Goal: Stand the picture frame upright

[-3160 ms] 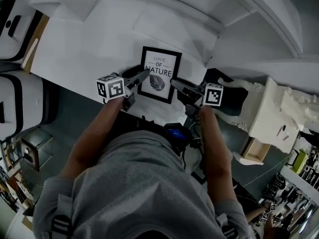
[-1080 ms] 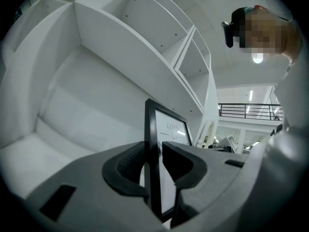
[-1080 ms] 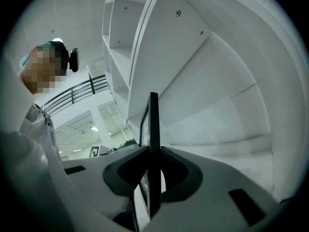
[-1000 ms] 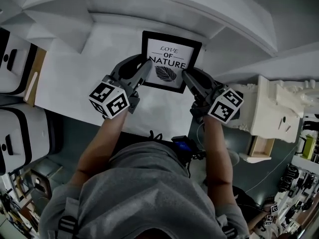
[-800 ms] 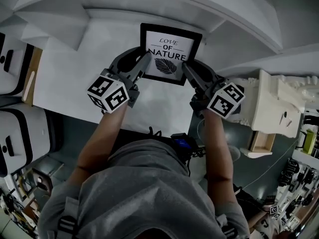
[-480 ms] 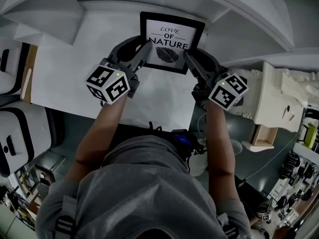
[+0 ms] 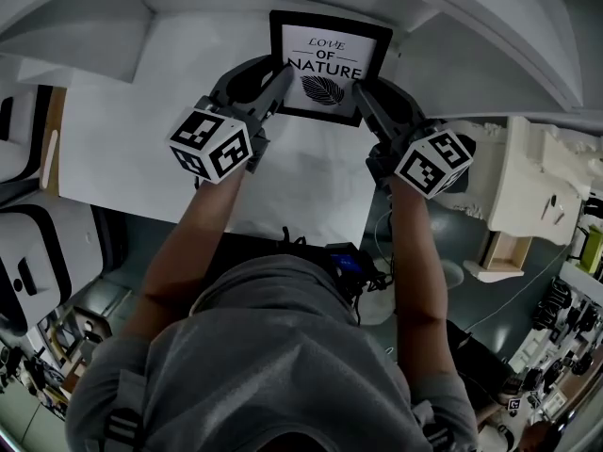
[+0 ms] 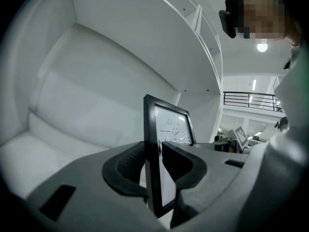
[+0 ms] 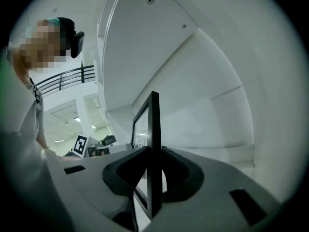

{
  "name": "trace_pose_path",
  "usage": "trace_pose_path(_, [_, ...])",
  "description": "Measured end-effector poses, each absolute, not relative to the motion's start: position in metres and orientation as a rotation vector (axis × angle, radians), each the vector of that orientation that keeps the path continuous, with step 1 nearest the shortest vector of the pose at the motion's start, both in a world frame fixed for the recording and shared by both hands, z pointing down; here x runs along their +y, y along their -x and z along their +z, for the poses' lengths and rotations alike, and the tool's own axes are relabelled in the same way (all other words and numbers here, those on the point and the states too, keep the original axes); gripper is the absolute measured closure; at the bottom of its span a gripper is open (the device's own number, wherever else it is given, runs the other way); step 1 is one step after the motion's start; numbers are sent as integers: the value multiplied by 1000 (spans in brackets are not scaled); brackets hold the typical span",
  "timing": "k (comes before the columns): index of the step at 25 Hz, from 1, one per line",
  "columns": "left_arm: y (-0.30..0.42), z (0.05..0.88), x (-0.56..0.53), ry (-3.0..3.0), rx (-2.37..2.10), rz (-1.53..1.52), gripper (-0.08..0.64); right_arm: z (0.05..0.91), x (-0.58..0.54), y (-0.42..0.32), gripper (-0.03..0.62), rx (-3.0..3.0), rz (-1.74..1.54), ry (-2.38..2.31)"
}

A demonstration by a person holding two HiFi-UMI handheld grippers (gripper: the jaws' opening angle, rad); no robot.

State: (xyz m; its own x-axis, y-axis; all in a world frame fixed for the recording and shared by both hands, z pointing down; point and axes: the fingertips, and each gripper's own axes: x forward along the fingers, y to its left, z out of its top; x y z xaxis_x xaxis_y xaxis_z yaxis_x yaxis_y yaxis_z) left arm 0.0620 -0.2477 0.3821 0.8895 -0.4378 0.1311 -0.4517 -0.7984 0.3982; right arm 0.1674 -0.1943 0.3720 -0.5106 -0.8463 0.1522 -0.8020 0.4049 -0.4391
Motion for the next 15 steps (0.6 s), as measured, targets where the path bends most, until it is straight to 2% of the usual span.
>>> trace_pose_path(8, [-70,397,-256,-2639,-638,85,451,387,-203,-175,492,2540,-660,1620])
trace_pose_path(15, [-107,425,-292,-2653,-622,153,451,424,-233,-208,486,2497,-636,1712])
